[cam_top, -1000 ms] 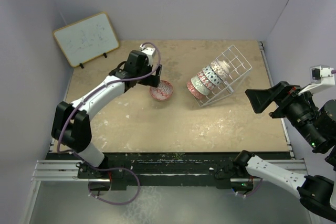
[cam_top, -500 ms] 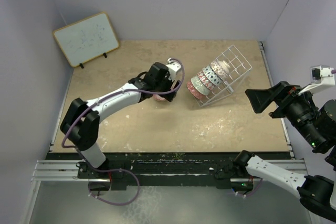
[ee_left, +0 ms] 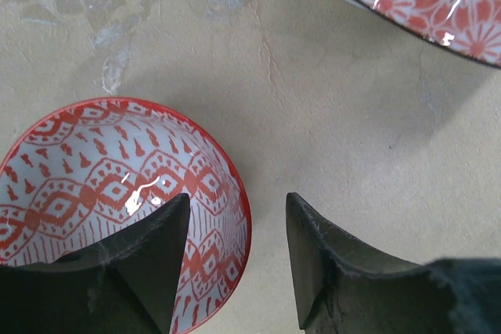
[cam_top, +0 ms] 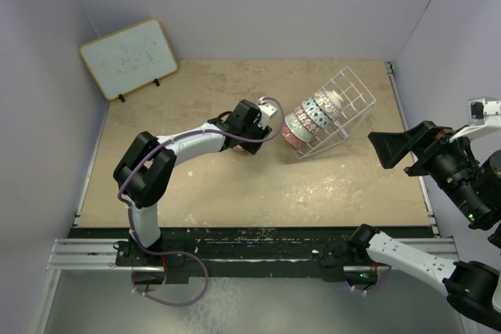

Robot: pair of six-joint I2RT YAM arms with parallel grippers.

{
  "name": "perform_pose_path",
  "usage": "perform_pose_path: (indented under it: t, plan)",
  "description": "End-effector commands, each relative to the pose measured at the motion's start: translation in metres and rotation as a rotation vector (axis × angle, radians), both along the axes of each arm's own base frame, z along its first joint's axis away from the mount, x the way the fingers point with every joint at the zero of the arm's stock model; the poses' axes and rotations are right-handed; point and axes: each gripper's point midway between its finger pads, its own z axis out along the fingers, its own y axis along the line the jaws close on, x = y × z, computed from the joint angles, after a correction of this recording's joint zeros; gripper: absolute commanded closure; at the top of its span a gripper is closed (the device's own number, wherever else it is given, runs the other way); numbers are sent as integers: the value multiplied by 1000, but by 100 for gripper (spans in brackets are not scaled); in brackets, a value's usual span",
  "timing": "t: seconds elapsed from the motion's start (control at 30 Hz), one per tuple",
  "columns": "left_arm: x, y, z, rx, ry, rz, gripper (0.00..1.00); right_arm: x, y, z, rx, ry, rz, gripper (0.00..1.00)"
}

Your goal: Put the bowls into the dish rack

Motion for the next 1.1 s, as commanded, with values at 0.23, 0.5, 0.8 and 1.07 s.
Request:
perform_pose_path:
  t: [0.23,0.5,0.8,1.07]
  plan:
    - [17,-11,4,5,-61,-11,51,6,1,6,13,-13,-23,0]
    - [13,-6,3,27,-60,-1,65,8,4,7,16,-16,-18,0]
    - [5,2,-4,43,-22,35,100,7,3,9,22,-22,-17,0]
    - [1,-17,74,-172,-61,73,100,6,5,13,30,-25,-5,0]
